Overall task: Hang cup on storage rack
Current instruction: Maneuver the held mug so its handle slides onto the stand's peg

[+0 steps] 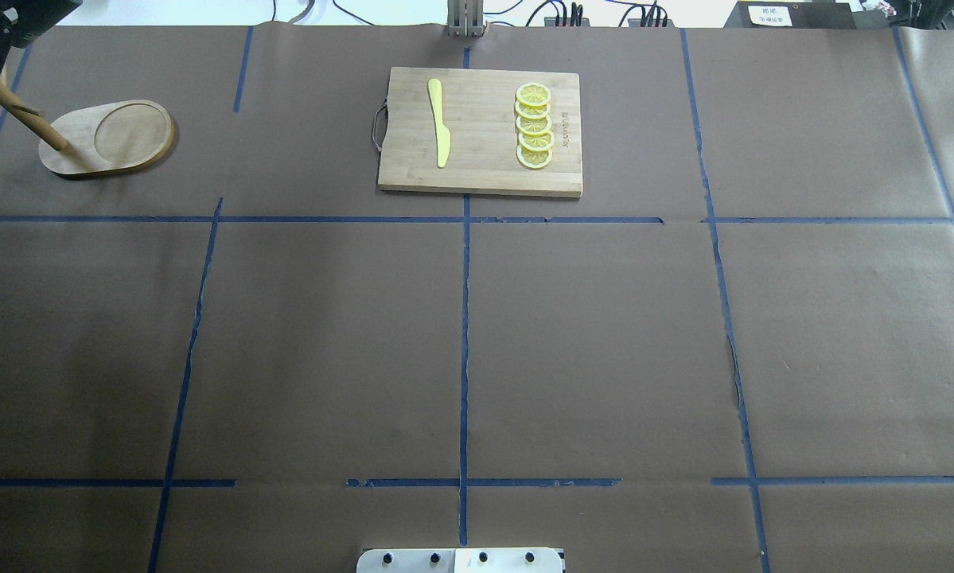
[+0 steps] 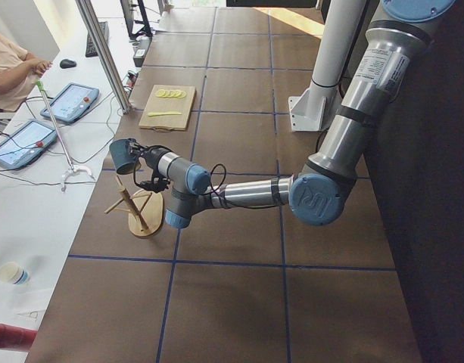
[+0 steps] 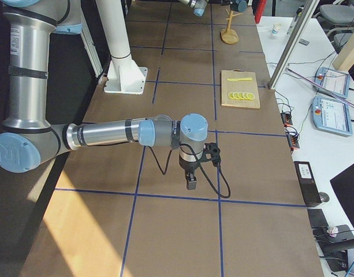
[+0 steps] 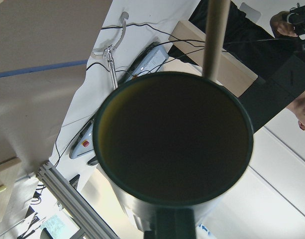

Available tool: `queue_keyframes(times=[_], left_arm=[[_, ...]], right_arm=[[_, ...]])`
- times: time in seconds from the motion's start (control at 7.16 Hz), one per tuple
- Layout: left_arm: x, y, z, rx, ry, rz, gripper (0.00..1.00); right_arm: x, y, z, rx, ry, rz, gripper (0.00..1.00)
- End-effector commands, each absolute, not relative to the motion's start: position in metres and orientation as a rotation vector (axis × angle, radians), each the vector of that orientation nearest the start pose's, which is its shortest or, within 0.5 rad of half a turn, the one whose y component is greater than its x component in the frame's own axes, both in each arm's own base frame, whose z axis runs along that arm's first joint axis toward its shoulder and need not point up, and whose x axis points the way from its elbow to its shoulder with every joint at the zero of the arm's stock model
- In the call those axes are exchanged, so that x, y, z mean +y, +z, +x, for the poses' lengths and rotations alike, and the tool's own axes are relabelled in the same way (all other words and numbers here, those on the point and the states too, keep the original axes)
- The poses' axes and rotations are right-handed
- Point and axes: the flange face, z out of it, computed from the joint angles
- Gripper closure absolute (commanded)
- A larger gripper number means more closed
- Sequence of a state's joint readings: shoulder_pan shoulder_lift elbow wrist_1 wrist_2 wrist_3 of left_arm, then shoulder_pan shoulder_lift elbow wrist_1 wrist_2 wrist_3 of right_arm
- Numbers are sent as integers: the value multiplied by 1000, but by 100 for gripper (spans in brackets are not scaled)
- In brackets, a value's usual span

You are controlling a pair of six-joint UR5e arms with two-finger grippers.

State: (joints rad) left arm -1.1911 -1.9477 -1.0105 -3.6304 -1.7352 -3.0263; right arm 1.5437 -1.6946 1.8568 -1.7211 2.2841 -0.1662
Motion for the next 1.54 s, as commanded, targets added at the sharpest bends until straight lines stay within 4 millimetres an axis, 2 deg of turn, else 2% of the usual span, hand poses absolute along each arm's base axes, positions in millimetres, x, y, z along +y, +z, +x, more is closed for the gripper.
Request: queue_keyframes(times=[0.0, 0.7, 1.12, 1.26, 1.4], left_arm=[[-613, 494, 119, 2214, -1535, -424, 96], [-621, 528, 101, 2154, -1640, -383, 95], [-613, 543, 99, 2132, -1651, -383, 94], [-597, 559, 96, 2134, -1645, -386, 94], [-594, 561, 96, 2141, -1634, -389, 94]], right_arm=[[-435, 592, 57, -711, -188, 66, 0], [-436, 590, 57, -711, -190, 71, 0], [-436, 590, 57, -711, -190, 71, 0], [-436, 590, 57, -711, -190, 71, 0], [-436, 590, 57, -711, -190, 71, 0]])
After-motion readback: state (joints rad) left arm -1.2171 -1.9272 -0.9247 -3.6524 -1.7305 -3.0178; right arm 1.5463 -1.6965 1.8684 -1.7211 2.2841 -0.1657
